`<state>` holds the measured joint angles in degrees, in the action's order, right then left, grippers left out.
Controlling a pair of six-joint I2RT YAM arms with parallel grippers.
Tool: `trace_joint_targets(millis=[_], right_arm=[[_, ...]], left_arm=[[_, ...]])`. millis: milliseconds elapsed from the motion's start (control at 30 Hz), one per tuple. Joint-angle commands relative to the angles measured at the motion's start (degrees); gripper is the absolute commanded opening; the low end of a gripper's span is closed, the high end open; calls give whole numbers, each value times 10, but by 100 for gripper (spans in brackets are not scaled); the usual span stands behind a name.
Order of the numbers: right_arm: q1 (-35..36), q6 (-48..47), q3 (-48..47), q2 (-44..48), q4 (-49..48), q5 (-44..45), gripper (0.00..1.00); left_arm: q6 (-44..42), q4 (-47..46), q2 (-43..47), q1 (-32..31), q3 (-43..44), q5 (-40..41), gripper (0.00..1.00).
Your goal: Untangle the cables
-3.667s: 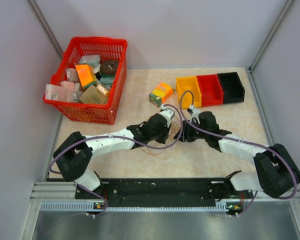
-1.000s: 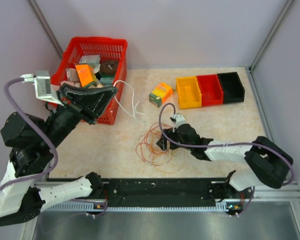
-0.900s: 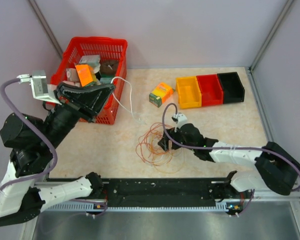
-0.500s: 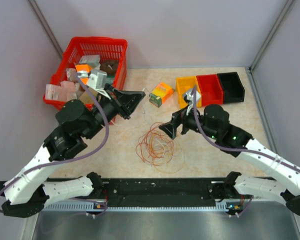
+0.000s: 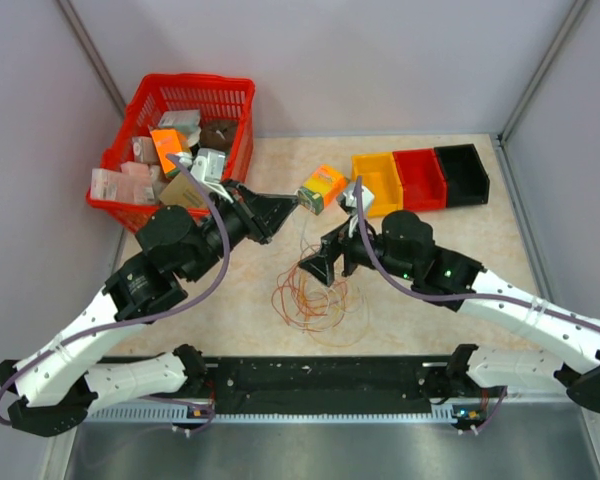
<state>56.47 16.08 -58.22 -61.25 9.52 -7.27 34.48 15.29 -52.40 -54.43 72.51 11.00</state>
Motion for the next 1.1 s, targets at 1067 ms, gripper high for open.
trace_joint_targets(millis=[1067], right_arm=[[-68,-27,93,153,-71,-101,68]], left_arm=[[56,-140,-67,26,10,-321,0]])
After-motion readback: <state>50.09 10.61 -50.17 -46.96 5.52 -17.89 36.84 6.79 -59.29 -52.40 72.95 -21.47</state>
